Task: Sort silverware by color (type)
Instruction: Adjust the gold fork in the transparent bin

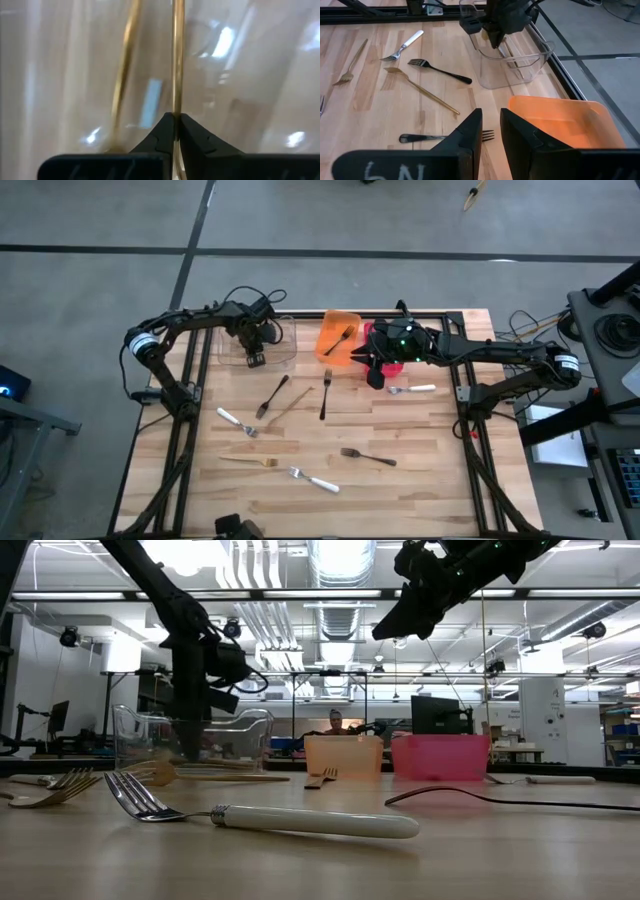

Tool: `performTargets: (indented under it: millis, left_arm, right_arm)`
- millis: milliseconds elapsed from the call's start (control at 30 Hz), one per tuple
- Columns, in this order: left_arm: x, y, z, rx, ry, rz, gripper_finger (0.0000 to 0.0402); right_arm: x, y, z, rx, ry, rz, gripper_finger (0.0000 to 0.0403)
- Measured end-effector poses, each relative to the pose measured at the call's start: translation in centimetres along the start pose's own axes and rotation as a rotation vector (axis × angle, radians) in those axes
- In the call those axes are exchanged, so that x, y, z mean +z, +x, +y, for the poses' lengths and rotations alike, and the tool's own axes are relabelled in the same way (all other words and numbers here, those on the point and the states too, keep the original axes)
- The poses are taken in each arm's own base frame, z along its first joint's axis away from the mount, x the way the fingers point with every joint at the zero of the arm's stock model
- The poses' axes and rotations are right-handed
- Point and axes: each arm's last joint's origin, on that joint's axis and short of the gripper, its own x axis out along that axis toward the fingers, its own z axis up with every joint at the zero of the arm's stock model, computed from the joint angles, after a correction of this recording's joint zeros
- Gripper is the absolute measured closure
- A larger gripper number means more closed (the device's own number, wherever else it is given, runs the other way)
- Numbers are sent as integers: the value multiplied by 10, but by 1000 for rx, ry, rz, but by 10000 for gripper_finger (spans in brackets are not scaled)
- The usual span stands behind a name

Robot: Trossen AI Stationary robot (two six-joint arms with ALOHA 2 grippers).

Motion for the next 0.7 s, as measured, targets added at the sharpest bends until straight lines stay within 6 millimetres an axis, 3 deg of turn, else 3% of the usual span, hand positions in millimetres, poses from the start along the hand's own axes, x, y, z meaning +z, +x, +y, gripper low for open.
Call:
performTargets:
  millis: [400, 700]
  left_arm:
    - [2, -8, -2, 82, 26, 2, 401]
    - [11, -5, -12, 255, 133, 17, 401]
  right_arm:
    - [0, 0, 0, -8, -1, 1, 342]
    - [0, 0, 0, -8, -1, 1, 342]
